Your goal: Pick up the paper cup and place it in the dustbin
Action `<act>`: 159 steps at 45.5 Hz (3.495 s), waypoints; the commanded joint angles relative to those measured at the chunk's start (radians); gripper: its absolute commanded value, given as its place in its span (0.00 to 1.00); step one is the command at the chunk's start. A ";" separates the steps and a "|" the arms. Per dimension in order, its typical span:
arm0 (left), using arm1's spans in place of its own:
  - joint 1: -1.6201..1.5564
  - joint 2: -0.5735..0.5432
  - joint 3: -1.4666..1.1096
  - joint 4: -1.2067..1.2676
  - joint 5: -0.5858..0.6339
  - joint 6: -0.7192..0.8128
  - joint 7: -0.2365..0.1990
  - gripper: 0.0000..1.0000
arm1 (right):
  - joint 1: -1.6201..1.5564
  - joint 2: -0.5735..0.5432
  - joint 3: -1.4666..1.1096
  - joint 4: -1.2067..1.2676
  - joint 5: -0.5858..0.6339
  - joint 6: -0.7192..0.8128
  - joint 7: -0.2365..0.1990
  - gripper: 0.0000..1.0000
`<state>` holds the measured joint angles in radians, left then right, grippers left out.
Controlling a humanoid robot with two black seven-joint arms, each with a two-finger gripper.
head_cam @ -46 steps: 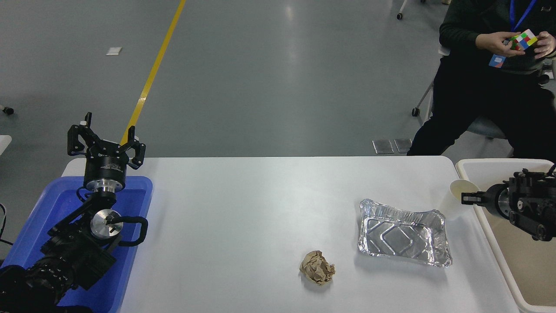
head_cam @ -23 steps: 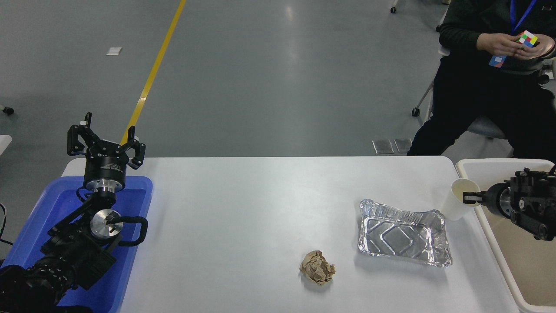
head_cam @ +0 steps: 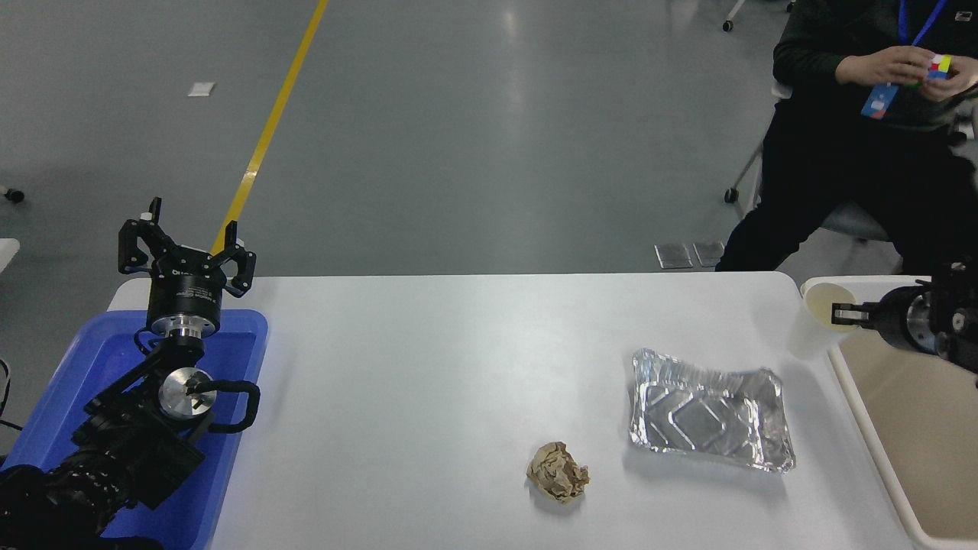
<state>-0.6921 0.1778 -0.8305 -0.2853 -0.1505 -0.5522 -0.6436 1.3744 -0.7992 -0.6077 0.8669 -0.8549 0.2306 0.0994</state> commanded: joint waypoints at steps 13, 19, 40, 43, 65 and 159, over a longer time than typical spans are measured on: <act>0.000 0.000 0.001 0.000 0.000 0.000 -0.001 0.99 | 0.423 -0.256 -0.013 0.173 -0.202 0.294 -0.004 0.00; 0.000 0.000 0.001 0.000 0.000 0.000 -0.001 0.99 | 0.471 -0.294 -0.027 0.173 -0.202 0.314 -0.004 0.00; 0.000 0.000 0.001 0.000 0.000 0.000 -0.001 0.99 | 0.523 -0.361 -0.006 0.081 -0.164 0.314 -0.012 0.00; 0.000 0.000 0.001 0.000 0.000 0.000 -0.001 0.99 | 0.509 -0.367 -0.004 0.015 -0.118 0.273 -0.013 0.00; 0.000 0.000 0.001 0.000 0.000 0.000 -0.001 0.99 | -0.362 0.024 0.256 -0.728 0.718 -0.079 -0.013 0.00; 0.000 0.000 0.001 0.000 0.000 0.000 -0.001 0.99 | -0.586 0.348 0.806 -0.921 0.857 -0.300 -0.082 1.00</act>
<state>-0.6927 0.1776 -0.8299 -0.2853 -0.1503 -0.5518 -0.6440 0.6580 -0.3456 0.3856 -0.1470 0.0022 -0.0705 0.0171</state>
